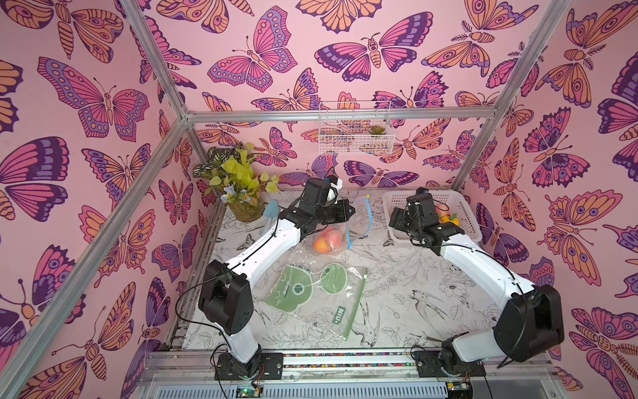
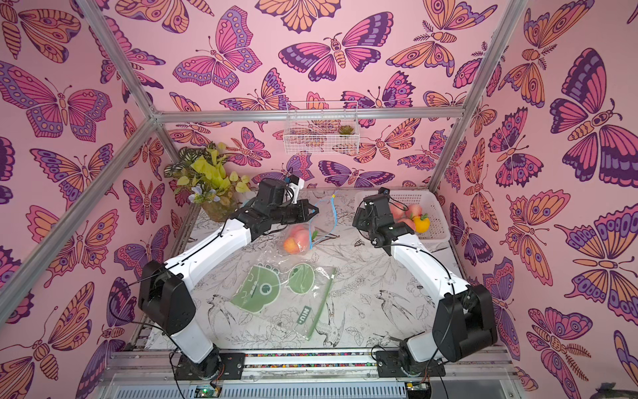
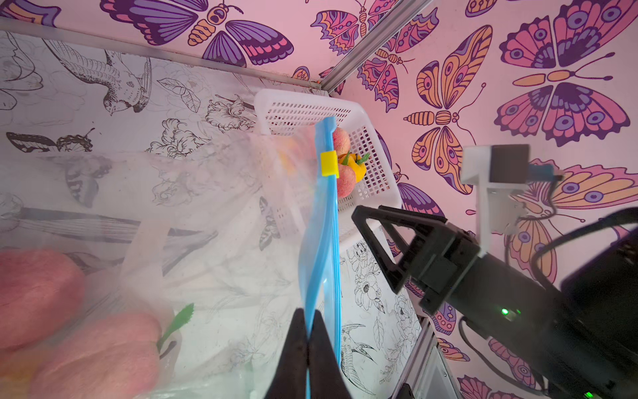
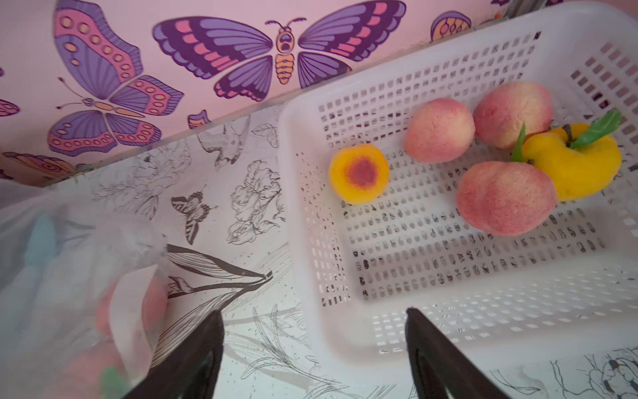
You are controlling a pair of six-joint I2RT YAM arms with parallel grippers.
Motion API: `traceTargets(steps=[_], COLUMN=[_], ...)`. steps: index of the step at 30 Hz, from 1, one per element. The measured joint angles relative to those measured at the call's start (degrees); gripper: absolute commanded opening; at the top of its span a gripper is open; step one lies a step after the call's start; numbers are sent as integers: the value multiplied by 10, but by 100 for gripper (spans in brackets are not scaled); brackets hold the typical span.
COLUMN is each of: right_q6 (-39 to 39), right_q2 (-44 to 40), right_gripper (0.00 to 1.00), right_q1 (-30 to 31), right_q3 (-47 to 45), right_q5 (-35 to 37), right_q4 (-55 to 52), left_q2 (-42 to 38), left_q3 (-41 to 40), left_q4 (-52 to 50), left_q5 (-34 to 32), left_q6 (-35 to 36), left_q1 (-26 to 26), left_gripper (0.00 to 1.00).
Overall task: Place the peach in a zip-top bag and seal the zipper
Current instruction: Pick up the peach from the basket.
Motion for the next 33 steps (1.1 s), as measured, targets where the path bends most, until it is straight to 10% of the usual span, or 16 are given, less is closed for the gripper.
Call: traceTargets(steps=[33], right_q6=[-32], right_q2=[391], right_gripper=[91], right_q1=[-142], right_q3=[308], right_q5=[-201], right_q4=[-89], left_q2=[0], left_q3=[0], left_q4=[0], left_q5=[0], left_q6=[0], left_q1=[0], left_gripper=[0])
